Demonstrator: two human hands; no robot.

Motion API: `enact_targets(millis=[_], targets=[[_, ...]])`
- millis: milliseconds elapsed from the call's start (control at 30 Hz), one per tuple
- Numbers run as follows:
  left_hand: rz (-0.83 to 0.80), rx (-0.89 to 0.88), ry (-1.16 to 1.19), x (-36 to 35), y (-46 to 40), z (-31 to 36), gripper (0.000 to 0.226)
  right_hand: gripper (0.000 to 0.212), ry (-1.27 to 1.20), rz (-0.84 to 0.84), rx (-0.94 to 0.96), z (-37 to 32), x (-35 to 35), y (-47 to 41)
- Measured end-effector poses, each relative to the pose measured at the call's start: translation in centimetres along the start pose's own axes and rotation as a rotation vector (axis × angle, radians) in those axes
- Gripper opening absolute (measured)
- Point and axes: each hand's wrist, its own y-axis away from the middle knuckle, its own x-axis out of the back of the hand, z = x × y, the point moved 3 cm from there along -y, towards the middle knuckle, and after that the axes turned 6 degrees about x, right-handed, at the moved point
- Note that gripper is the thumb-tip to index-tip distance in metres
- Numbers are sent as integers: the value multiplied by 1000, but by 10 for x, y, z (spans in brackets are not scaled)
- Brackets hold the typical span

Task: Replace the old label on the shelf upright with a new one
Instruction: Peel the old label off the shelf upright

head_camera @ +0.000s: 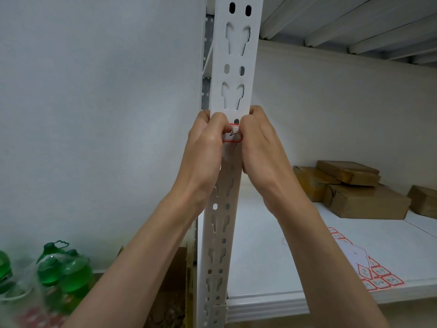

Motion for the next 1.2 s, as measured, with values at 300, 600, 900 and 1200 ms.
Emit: enact_targets(millis=[300,600,900,1200], targets=[[19,-28,-70,26,-20,-42,31,32,-270,98,50,7,22,8],[86,44,-108,-2,-4,0,32,18,-376,277,21,31,36,-2],[136,49,-146,-2,-6,-2,16,13,-342,194,-18,49,41,-7],[136,59,-150,-2,-6,-1,16,13,310,-73,-174,104,19,-2]])
